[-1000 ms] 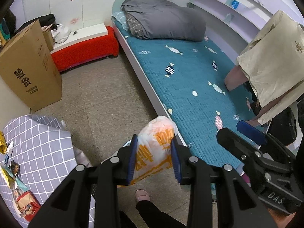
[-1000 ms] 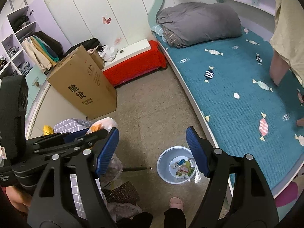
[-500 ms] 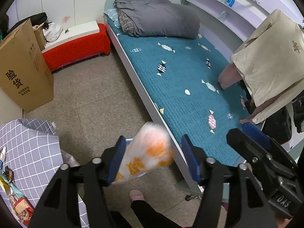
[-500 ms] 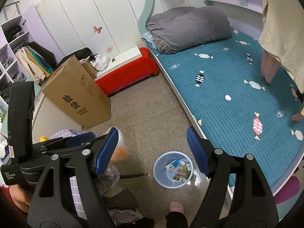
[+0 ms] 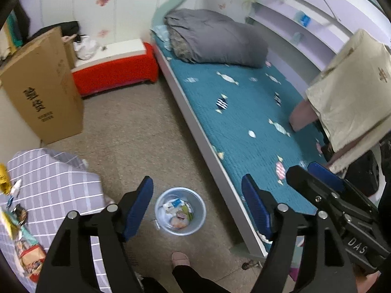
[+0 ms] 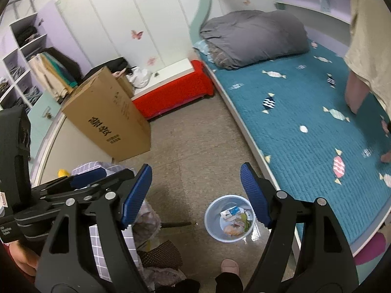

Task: Collect trash
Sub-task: 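Open both tools over the blue bin to drop both bags, then move both tools back over the table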

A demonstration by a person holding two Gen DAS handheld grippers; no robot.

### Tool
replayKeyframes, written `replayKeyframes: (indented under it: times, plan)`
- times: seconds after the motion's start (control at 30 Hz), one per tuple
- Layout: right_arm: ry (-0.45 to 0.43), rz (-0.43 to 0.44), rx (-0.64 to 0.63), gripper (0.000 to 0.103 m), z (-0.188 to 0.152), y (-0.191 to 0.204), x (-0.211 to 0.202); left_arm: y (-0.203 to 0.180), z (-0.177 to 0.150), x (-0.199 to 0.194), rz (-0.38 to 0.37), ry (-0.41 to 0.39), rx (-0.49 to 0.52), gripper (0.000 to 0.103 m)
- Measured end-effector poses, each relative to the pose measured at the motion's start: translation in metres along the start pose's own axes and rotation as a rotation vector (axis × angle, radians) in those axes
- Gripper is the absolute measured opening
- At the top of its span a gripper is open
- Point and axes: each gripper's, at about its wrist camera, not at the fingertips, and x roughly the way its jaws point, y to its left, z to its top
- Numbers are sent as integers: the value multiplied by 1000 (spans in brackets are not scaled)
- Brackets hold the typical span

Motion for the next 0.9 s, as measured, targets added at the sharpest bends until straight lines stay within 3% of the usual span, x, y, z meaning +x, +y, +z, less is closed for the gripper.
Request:
replayKeyframes:
  times: [0.4,0.67,0.9]
  plan:
    - [66,199,-213,77,-8,106,25,96,-38,-73,184,-107,-255,73]
    - [172,332,-387,77,-39,207,53,184,-91,-113,279,-125,-484,73]
    - [254,383,-479,77,-71,278,79,261,-126,-136,317,-117,-639,74]
